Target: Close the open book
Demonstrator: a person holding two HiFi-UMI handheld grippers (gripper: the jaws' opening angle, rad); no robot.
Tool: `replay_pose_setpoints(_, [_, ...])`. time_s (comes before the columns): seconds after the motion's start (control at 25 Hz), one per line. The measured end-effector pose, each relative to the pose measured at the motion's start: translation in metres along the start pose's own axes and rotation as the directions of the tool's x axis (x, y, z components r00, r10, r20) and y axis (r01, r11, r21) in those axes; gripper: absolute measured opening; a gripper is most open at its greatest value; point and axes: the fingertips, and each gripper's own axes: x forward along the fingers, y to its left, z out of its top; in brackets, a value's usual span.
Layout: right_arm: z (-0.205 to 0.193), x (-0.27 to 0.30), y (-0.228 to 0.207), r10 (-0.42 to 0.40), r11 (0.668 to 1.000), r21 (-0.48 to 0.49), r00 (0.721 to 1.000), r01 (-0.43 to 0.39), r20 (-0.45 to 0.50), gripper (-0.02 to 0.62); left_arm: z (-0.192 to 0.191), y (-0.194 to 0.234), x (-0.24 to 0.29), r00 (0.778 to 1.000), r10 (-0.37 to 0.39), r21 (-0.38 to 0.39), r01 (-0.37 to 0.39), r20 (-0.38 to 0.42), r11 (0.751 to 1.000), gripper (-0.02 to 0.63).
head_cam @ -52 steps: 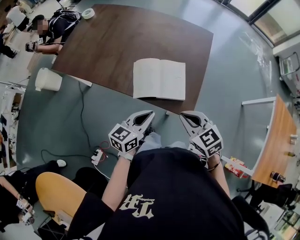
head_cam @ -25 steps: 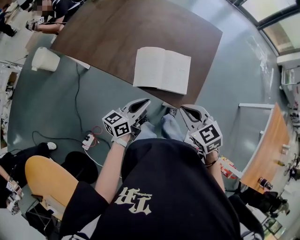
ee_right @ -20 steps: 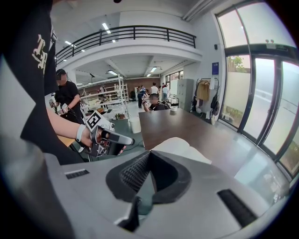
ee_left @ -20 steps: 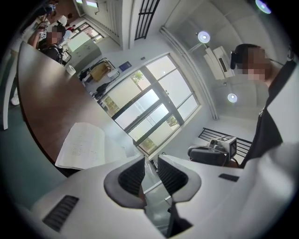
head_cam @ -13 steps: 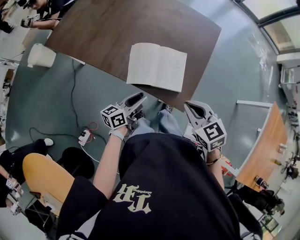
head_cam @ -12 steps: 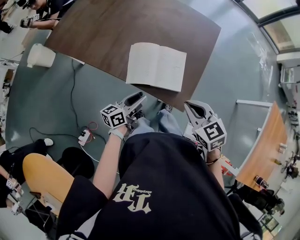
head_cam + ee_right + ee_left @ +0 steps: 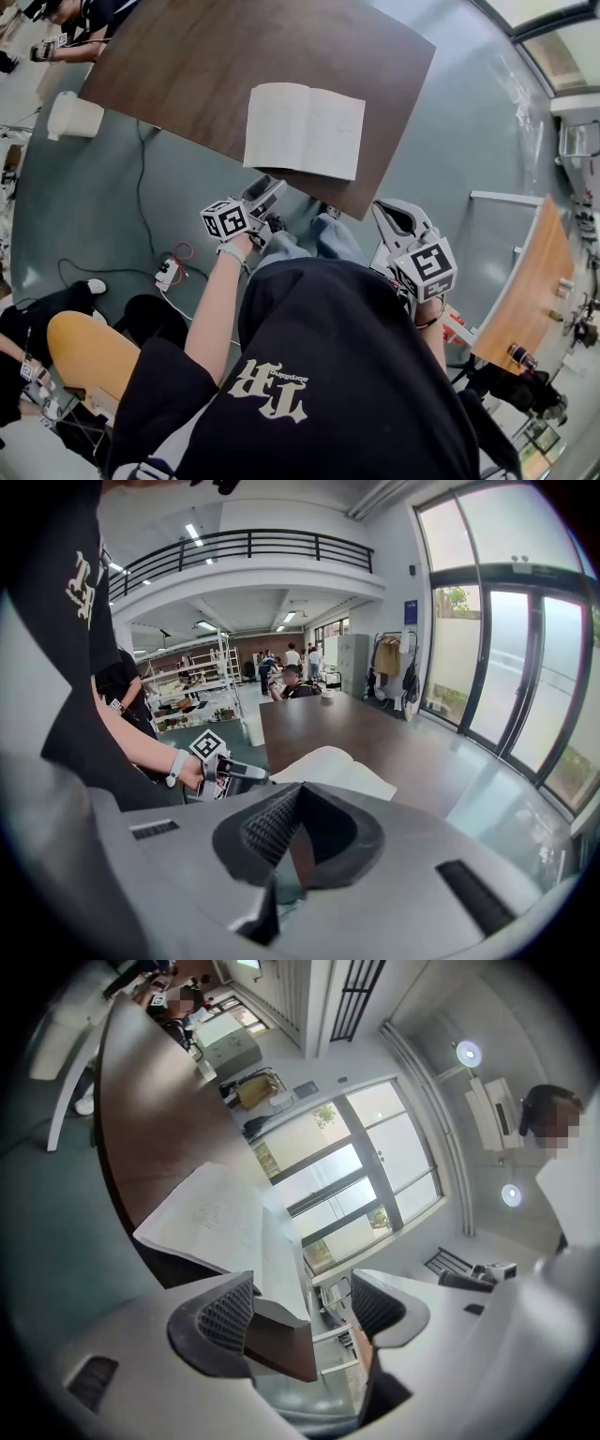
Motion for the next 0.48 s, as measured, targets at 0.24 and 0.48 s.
replay_pose_setpoints(0.24, [-0.007, -0.007, -0.010, -0.022, 1.000, 0.010, 1.000, 0.022, -0.014, -0.011, -0.007, 0.026, 0.016, 1.000, 0.008, -0.128, -0.004, 0.024, 0.992, 0.324])
replay_pose_setpoints(0.48, [-0.013, -0.009, -0.014, -0.037, 0.999, 0.020, 0.999, 0.037, -0.036, -0.011, -0.007, 0.046, 0.026, 0.999, 0.013, -0.201, -0.006, 0.035, 0.980, 0.324])
